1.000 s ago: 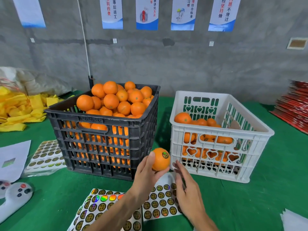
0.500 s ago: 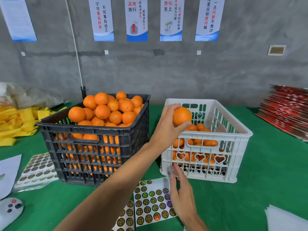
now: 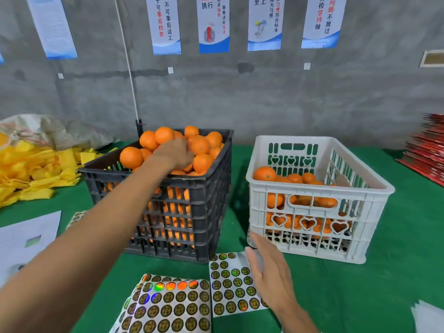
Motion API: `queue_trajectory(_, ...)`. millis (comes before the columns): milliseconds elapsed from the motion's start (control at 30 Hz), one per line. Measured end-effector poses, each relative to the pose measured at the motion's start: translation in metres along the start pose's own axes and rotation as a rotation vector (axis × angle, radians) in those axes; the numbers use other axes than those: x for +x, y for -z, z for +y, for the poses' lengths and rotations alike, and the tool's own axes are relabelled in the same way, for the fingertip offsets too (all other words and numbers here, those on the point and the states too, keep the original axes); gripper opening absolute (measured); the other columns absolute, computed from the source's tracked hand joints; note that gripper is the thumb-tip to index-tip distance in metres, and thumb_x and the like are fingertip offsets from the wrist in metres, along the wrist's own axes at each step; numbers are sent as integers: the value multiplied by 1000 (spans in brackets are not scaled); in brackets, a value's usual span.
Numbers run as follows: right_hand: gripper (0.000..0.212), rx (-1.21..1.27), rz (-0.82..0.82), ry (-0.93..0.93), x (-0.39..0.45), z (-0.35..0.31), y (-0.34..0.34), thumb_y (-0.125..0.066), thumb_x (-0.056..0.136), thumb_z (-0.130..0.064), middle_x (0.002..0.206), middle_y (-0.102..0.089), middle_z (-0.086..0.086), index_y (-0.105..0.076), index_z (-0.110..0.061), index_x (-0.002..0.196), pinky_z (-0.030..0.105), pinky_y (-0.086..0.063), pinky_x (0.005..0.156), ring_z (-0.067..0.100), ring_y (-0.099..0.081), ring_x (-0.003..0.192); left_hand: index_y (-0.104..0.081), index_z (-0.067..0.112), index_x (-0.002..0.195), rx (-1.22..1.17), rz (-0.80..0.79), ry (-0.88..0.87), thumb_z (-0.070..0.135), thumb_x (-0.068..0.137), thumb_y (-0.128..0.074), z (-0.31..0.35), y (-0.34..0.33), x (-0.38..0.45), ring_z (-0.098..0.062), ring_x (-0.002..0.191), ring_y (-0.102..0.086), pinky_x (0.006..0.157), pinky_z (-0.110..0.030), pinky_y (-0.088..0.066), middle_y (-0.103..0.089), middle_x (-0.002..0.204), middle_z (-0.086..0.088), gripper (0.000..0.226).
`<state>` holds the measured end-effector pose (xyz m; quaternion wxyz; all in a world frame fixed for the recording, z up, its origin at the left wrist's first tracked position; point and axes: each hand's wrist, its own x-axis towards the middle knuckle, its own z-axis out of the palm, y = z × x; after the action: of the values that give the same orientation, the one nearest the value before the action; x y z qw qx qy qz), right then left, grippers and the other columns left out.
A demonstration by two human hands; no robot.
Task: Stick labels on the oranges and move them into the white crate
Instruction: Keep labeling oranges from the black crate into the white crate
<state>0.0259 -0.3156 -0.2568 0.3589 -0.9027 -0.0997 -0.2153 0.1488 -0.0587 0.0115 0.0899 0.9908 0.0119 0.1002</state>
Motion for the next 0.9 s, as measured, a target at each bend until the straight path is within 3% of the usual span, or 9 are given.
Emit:
queue_trajectory(100,60,4,-19,-9,0,-2,1,-25,103,-66,149,-41,-28,-37,-38,155,27,-31,118,-6,-35,138,-65,18,132,12,-697,169,59,93,-63,-35,0,7,-27,109,-65,87,-41,-55,-64,138,-8,57)
queue_trajectory(133,60,2,-25,-18,-1,-2,1,-24,104,-66,148,-40,-28,-36,-38,156,26,-30,117,-7,-34,137,-65,17,134,-10,-828,190,65,88,-65,-38,-1,11,-26,104,-66,83,-39,-56,-65,137,-8,67)
queue_trajectory(200,58,-11,-30,-37,-1,-3,1,-26,105,-64,146,-38,-29,-33,-39,157,23,-26,116,-9,-31,135,-66,16,134,-39,-895,166,69,85,-68,-33,-6,21,-24,110,-68,96,-40,-55,-66,137,-4,72)
queue_trajectory(300,54,-11,-34,-50,-1,-3,1,-26,104,-67,146,-26,-39,-25,-48,155,21,-22,115,-18,-23,135,-72,15,117,-49,-913,149,62,80,-76,-14,-15,31,-21,104,-73,91,-39,-57,-74,120,0,60)
queue_trajectory(400,55,-23,-55,-54,1,-5,1,-19,99,-75,138,-13,-55,-17,-56,151,17,-19,115,-35,-12,128,-64,5,130,-76,-837,144,44,91,-72,6,-23,44,-34,118,-67,98,-47,-57,-68,132,-12,56)
queue_trajectory(500,65,-55,-74,-51,1,-3,-1,-16,98,-76,143,-23,-43,-18,-48,157,18,-21,115,-21,-22,133,-63,0,124,-53,-628,86,29,99,-63,21,-28,54,-37,113,-67,97,-52,-58,-66,129,-16,38)
queue_trajectory(600,71,-49,-86,-60,2,-3,-1,-14,97,-77,148,-30,-33,-18,-43,159,19,-22,117,-13,-26,136,-57,-5,124,-45,-446,94,29,102,-61,31,-36,61,-38,105,-69,95,-53,-59,-64,125,-22,41)
queue_trajectory(767,75,-84,-130,-53,2,-2,-2,-9,97,-78,162,-32,-19,-20,-39,161,26,-24,121,1,-30,147,-50,-3,142,-131,-320,99,29,100,-66,28,-46,65,-39,105,-71,93,-53,-60,-68,125,-23,56)
queue_trajectory(900,73,-95,-128,-47,1,-1,-4,-11,99,-76,162,-34,-15,-19,-38,161,26,-24,120,3,-31,148,-52,-9,131,-266,-254,145,30,97,-73,18,-50,70,-40,96,-72,88,-52,-61,-70,115,-28,56)
